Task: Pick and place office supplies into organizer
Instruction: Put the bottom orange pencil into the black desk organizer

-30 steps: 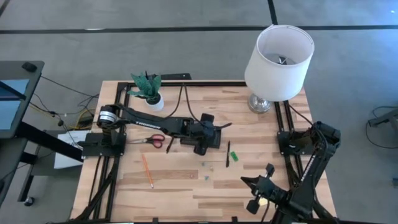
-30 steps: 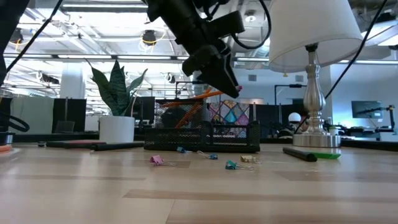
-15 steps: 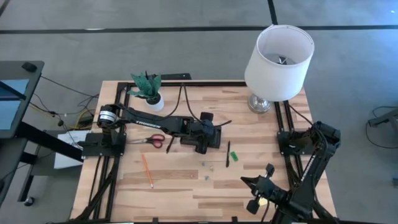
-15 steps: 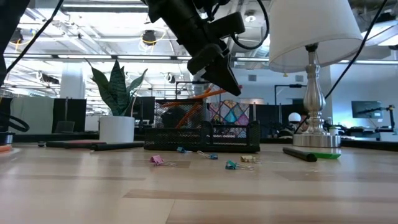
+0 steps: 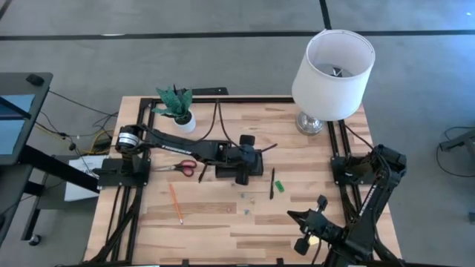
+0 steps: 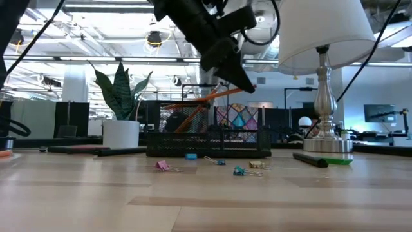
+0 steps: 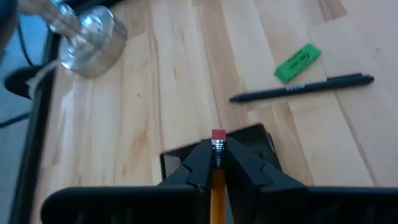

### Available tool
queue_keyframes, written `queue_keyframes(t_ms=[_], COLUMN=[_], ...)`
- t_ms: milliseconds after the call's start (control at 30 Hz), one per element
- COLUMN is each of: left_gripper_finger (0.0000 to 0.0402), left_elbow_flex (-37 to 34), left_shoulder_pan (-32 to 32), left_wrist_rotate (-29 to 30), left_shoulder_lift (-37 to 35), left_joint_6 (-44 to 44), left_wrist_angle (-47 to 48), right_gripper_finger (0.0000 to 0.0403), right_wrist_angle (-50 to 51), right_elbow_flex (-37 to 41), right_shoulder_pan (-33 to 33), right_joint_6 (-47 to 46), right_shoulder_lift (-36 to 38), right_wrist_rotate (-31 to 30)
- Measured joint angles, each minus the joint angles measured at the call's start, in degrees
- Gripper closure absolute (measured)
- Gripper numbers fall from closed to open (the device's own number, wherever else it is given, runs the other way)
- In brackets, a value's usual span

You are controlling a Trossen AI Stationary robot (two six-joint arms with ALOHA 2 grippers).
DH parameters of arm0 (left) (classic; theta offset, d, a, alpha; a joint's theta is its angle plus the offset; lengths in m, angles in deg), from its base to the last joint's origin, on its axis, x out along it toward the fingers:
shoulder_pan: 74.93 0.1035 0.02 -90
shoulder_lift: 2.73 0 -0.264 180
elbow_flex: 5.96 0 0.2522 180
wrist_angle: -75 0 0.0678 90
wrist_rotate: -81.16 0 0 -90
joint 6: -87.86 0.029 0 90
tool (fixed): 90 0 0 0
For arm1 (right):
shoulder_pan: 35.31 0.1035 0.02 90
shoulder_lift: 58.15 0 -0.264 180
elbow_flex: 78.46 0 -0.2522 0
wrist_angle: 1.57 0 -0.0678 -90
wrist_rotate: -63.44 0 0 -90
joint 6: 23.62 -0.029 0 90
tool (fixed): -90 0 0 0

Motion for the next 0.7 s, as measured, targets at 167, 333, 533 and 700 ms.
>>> queue_keyframes(t_ms=[167,333,533,700], left_gripper_finger=[0.0389,0.0385,0.0388,0.0387], left_elbow_flex=[0.0,0.0,0.0,0.0], left_shoulder_pan=[-1.1,-2.2,-2.8,-2.6], left_wrist_rotate=[2.6,4.6,4.9,3.5], left_shoulder_lift=[-2.5,-6.5,-10.4,-10.8], left_joint_6=[0.2,-5.9,-10.1,-10.9], left_wrist_angle=[-2.4,-2.1,-2.5,-7.7], right_gripper_finger=[0.0403,0.0403,0.0403,0.0403], right_wrist_angle=[-0.1,-0.1,-0.1,-0.1], right_elbow_flex=[0.0,0.0,0.0,0.0], right_shoulder_pan=[0.0,0.0,0.0,0.0], right_joint_6=[0.0,0.0,0.0,0.1], right_shoulder_lift=[0.0,0.0,0.0,0.0], right_wrist_rotate=[0.0,0.0,0.1,0.2])
